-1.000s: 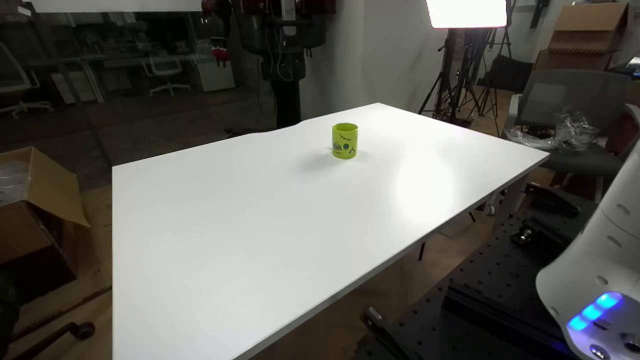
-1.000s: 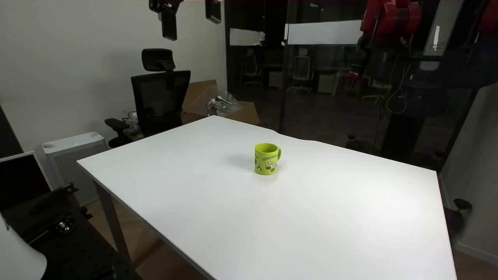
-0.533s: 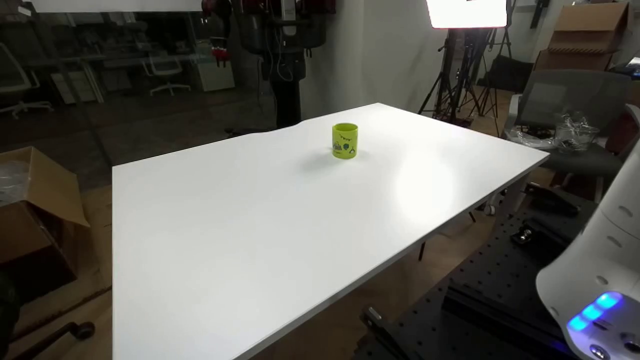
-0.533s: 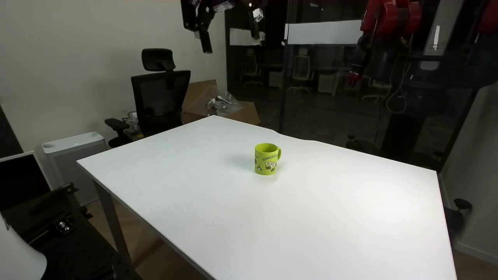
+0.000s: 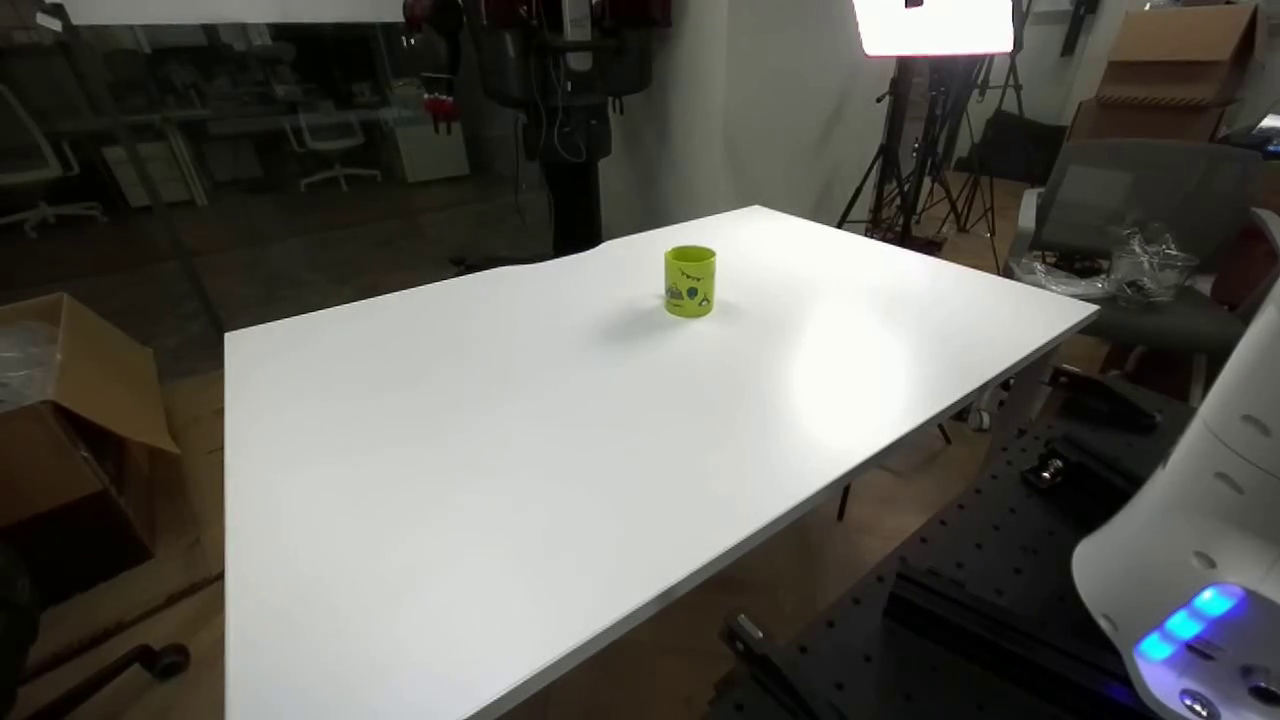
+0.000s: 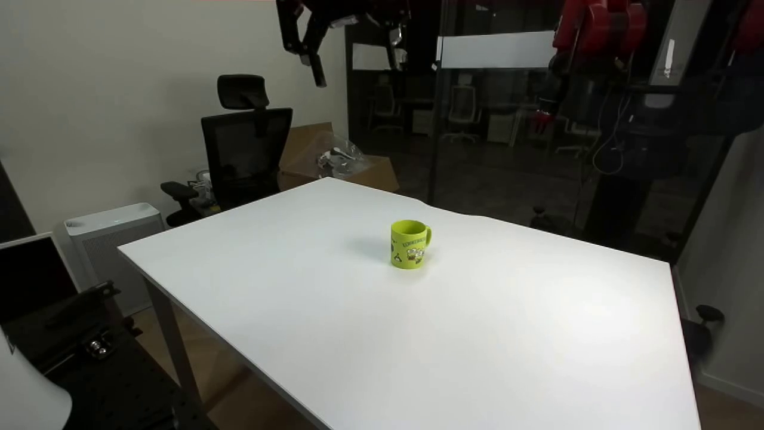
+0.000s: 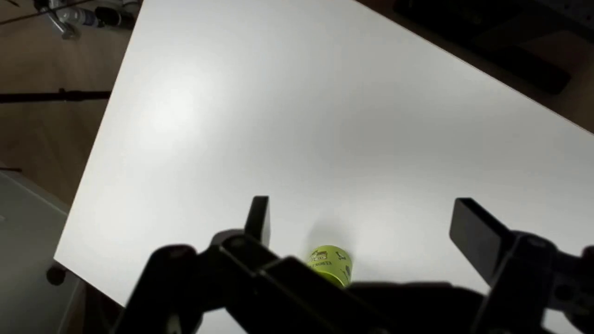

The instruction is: Move the cup to the left

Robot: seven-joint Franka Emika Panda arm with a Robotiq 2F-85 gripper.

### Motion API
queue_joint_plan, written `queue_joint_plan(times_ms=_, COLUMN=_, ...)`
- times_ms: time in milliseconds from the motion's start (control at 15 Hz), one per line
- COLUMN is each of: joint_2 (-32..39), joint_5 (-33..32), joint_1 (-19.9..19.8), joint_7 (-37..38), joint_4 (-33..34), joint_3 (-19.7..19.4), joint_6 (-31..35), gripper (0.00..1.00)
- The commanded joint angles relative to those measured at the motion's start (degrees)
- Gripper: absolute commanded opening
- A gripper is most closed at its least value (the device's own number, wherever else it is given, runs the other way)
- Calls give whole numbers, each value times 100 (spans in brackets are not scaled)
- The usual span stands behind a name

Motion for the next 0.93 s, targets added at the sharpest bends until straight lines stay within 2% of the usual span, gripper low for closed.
queue_joint_plan(times_ms=0, joint_2=167, joint_5=-4, joint_1=232, joint_7=-866, joint_4=-137, joint_3=-67, joint_6=600, gripper=100)
queue_joint_plan(times_ms=67, joint_2=70, joint_5=22, joint_1=74, joint_7=-482, joint_4=-85, joint_3=44, joint_6=343, gripper=100)
queue_joint_plan(times_ms=400, joint_2=193, joint_5=27, joint_1=113, joint_7=-808, joint_4=-159, joint_3=54, joint_6=554, gripper=100)
queue_joint_plan(times_ms=600, joint_2=793, joint_5=378, joint_1=132, joint_7=-178, joint_4=132, joint_3=93, joint_6=903, gripper=100)
queue_joint_plan(times_ms=733, joint_2=1416, joint_5=659, joint_1=204, joint_7=-127, joint_4=445, joint_3=81, joint_6=1357, gripper=100)
queue_joint_plan(times_ms=867, joint_2=2135, joint_5=862, joint_1=273, joint_7=-571, joint_4=895, joint_3=97, joint_6=1511, gripper=100)
